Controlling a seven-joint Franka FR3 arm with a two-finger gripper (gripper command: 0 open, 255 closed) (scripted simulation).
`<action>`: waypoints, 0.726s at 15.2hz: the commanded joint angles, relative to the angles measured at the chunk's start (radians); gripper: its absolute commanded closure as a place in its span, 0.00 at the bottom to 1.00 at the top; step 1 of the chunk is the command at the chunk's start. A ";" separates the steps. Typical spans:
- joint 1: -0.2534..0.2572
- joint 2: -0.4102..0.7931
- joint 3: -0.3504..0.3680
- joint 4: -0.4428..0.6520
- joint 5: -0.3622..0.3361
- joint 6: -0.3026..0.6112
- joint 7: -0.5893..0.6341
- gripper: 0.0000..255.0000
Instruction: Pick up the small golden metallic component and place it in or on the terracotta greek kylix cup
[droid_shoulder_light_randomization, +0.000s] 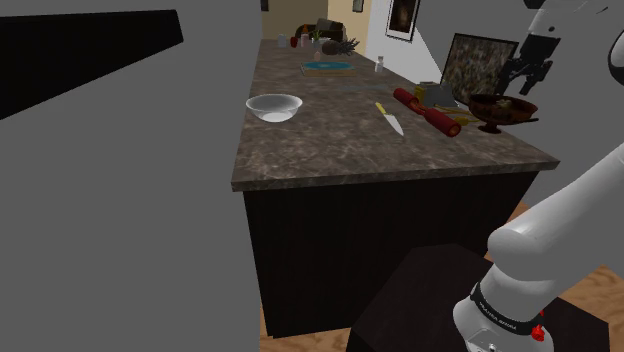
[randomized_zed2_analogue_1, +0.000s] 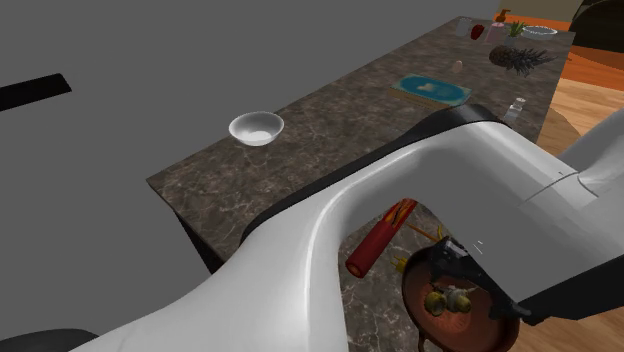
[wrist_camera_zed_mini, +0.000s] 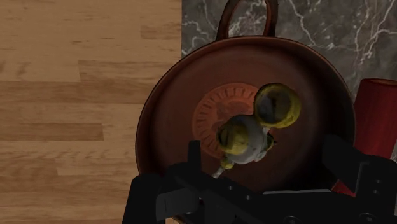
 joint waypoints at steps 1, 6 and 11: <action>0.001 0.020 -0.006 0.071 0.010 -0.054 -0.008 0.00; 0.001 0.048 -0.015 0.159 0.024 -0.119 -0.019 0.00; 0.001 0.048 -0.015 0.159 0.024 -0.119 -0.019 0.00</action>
